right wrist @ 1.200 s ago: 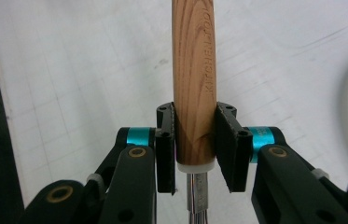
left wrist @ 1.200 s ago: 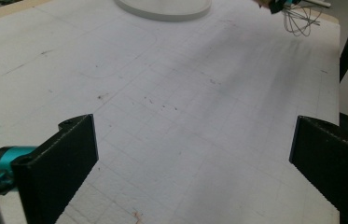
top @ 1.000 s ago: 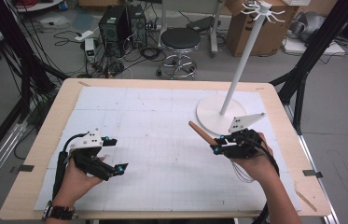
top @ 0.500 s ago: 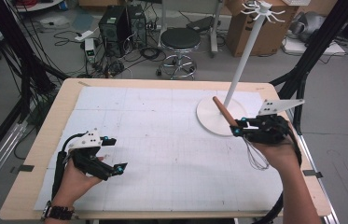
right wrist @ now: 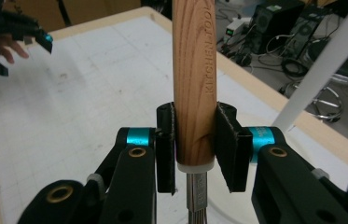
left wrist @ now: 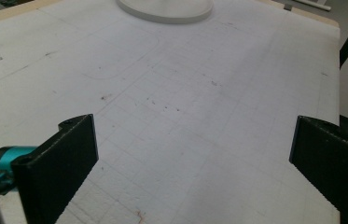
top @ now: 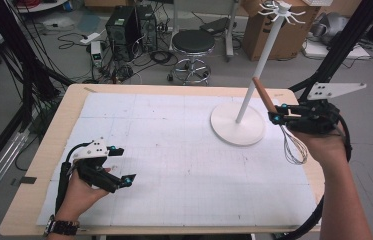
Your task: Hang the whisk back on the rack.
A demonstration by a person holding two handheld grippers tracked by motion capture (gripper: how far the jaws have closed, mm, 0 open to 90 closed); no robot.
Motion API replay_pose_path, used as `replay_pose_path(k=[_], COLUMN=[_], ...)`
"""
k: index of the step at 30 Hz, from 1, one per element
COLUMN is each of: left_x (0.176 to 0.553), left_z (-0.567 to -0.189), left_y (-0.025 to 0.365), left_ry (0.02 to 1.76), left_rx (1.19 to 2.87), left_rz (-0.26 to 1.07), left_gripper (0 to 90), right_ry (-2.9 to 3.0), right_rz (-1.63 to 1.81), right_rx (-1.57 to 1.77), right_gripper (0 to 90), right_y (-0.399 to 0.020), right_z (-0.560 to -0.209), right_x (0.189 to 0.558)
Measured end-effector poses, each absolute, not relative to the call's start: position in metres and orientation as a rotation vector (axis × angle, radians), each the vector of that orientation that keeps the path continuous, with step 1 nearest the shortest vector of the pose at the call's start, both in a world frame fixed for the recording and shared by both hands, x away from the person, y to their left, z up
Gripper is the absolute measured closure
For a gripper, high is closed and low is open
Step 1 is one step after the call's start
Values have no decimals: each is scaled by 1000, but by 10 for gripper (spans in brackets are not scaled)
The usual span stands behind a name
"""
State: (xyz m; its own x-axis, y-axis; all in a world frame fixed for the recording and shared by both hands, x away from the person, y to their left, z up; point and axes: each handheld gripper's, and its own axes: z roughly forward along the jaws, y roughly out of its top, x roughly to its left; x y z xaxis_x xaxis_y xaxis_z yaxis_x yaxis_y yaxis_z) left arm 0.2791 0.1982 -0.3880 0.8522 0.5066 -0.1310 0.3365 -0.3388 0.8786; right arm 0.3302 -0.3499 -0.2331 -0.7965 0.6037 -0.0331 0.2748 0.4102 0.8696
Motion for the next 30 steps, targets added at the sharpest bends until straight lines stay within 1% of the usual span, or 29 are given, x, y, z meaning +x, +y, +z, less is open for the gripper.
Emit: replay_pose_path(k=[9, 19, 25, 30], left_x=[280, 281, 282, 282], left_z=[-388, -390, -391, -392], left_y=[198, 200, 200, 200], left_ry=[620, 630, 633, 635], left_rx=[1958, 1955, 1955, 1958], left_rz=[198, 195, 191, 188], left_gripper=[16, 16, 16, 16], right_ry=[2181, 2085, 2014, 1979], right_rz=[1409, 1395, 1396, 1350], right_rx=[803, 893, 958, 1009], right_gripper=[709, 709, 710, 709], right_y=[-381, -407, -419, -421], right_z=[-202, -173, -164, -162], right_x=[333, 352, 362, 371])
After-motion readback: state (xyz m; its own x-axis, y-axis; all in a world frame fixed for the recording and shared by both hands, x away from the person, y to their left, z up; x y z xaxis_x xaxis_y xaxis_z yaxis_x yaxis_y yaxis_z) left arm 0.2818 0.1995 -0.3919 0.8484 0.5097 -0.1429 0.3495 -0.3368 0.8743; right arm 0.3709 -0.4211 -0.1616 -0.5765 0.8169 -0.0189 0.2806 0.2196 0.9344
